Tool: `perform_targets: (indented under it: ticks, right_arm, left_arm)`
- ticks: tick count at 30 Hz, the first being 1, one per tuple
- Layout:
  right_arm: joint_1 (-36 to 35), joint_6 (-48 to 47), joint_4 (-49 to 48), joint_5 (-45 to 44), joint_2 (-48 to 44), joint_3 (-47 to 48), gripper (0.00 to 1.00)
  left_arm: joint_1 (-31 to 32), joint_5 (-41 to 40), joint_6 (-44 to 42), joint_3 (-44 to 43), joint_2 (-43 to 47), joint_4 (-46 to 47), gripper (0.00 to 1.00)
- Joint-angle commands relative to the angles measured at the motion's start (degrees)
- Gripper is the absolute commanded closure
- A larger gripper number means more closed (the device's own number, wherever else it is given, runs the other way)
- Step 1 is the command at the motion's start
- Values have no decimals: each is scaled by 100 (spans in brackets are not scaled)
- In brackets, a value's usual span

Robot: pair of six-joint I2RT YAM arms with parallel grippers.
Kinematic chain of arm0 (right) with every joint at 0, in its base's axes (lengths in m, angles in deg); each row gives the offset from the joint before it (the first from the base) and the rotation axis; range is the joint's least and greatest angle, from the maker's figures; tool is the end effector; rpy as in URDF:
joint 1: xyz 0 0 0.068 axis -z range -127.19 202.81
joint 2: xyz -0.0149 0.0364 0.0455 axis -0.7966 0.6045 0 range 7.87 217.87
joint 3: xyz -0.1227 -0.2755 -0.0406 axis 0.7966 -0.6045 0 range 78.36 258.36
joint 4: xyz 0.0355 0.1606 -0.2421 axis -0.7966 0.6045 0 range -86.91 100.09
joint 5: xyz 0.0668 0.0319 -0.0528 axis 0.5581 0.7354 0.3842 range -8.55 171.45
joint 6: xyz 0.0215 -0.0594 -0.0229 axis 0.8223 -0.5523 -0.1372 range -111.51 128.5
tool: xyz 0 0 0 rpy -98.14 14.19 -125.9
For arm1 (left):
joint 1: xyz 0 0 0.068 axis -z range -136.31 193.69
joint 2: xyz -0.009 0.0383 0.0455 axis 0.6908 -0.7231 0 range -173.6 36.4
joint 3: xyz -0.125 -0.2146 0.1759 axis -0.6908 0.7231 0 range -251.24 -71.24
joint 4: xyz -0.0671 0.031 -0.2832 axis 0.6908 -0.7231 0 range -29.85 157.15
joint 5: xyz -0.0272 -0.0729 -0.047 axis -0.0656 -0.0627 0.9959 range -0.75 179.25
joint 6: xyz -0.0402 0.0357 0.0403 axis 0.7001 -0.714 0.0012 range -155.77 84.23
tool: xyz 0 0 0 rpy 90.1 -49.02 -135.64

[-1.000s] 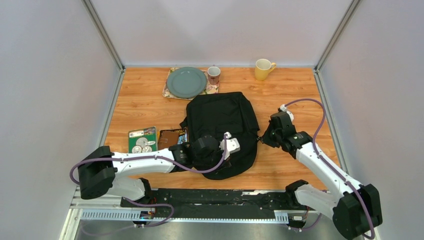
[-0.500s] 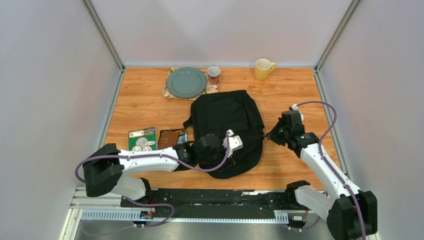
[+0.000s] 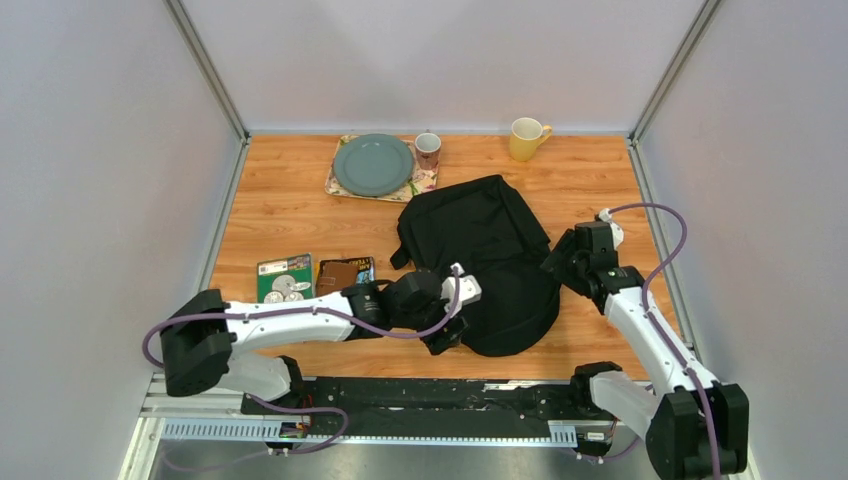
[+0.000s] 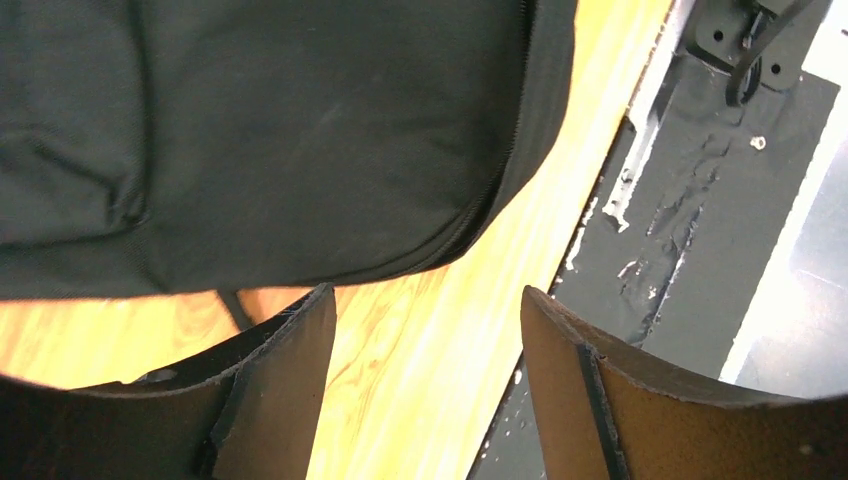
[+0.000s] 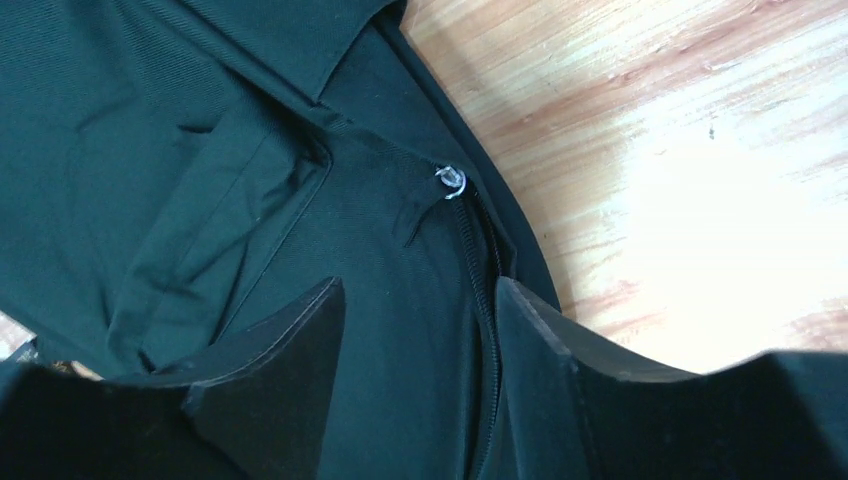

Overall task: Pack the student bag
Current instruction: Unzip the student bag at the center of the board, then pick up the book from the center of the board.

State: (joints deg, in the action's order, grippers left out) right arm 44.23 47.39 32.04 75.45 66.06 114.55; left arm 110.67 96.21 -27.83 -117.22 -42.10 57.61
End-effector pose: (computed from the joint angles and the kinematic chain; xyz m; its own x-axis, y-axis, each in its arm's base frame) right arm 0.2226 0.0278 0.2179 -0.6499 0.5335 -0.5412 0.4174 0.8457 0.3324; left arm 0.1198 -0.2989 0.2198 -0.3906 0.5685 -0.7241 0.9034 0.3877 -0.1830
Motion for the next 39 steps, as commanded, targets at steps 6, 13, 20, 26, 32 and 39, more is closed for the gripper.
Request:
perform_targets:
  ticks: [6, 13, 20, 26, 32, 39]
  right_arm:
    - [-21, -277, 814, 747, -1107, 872, 17]
    - [-485, -23, 130, 2164, -968, 864, 15]
    - [-2541, 136, -144, 1357, 76, 1496, 13]
    - [-3746, 197, -408, 1382, 1333, 2243, 13]
    - [-4503, 259, -486, 1636, 2353, 2999, 13]
    - [-5039, 347, -636, 2173, 3495, 3781, 13]
  left_arm:
    - [-1265, -1188, 743, 501, 1730, -944, 23]
    - [-3083, -1452, 989, 485, 2488, -1734, 21]
    - [-5711, -1268, 1341, 423, 3024, -2526, 20]
    - [-7355, -1207, 1096, 405, 3060, -2931, 16]
    - [-8911, -143, 867, 782, 2815, -2966, 15]
    - [-9342, -81, 946, 1319, 2506, -2790, 15]
